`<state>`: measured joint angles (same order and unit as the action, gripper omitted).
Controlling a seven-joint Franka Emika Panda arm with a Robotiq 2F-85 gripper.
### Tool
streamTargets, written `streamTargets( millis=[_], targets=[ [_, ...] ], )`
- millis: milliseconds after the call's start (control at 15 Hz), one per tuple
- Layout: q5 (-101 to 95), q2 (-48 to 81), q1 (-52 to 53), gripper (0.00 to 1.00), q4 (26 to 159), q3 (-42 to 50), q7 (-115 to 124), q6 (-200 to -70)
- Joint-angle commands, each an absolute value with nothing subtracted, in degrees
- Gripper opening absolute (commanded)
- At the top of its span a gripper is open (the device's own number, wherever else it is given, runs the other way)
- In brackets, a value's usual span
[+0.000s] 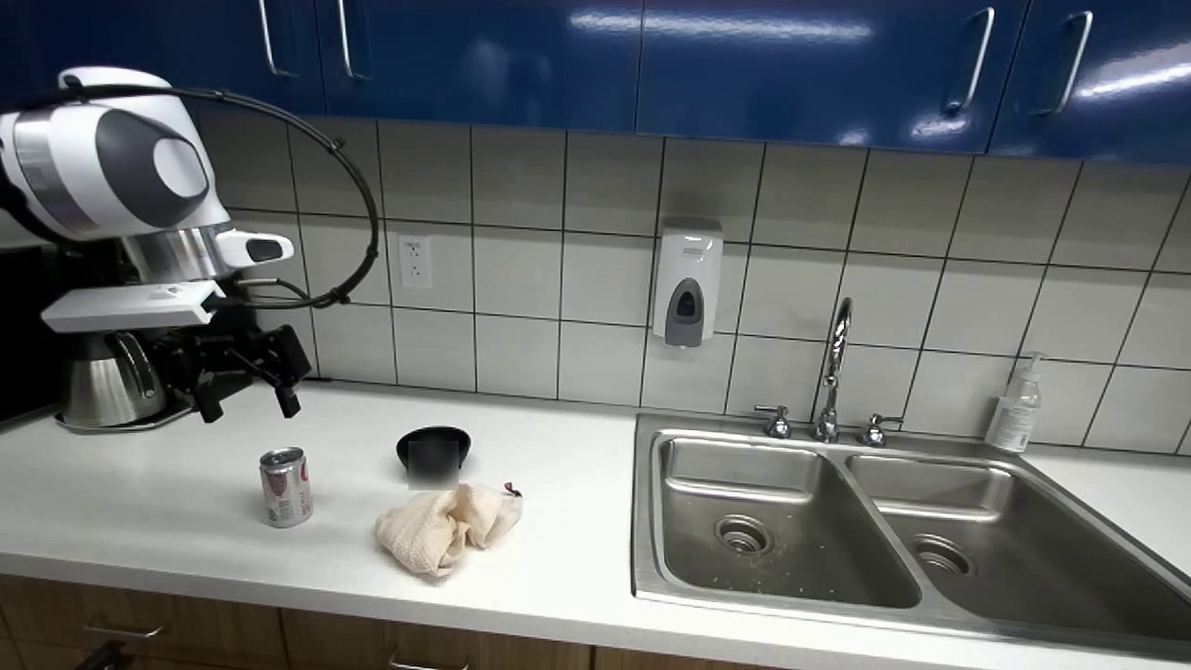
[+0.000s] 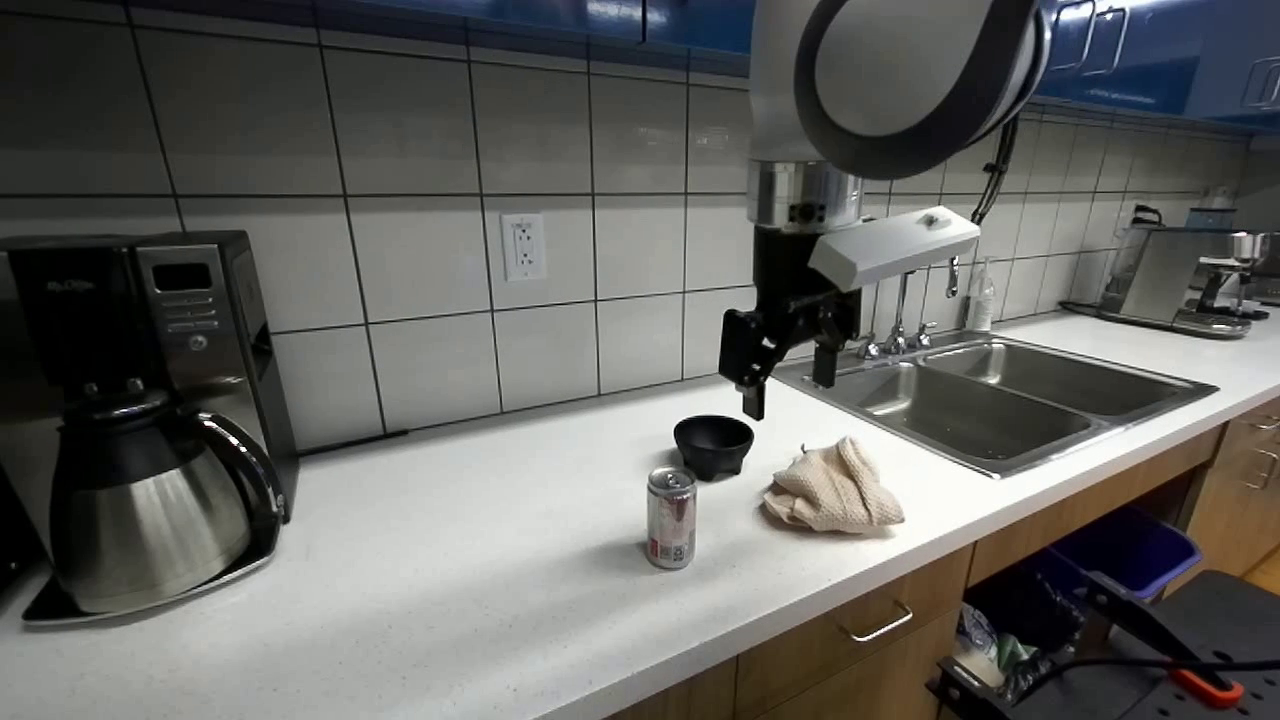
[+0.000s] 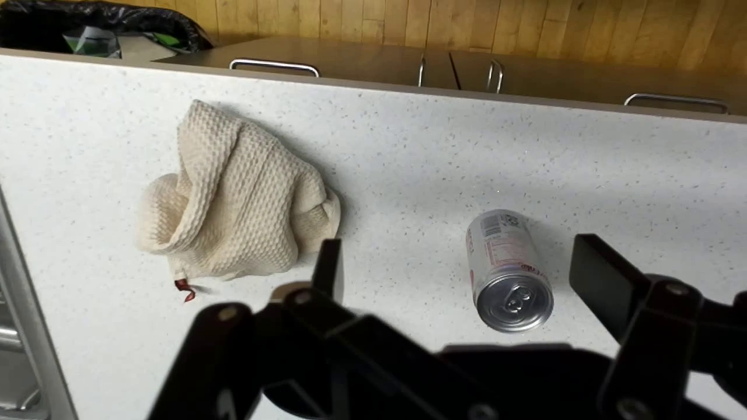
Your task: Put the can in the bowl
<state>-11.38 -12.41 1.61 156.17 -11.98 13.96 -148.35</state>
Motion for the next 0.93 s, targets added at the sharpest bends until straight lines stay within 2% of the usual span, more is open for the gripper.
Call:
streamTargets(
  millis=[0, 867],
  targets=[
    [-14.23, -4.34, 1.88, 1.00, 151.53, -12.99, 19.54, -150.03],
    [-23.80, 14.37, 11.36, 1.00, 137.53, -4.72, 31.89, -150.27]
  ],
)
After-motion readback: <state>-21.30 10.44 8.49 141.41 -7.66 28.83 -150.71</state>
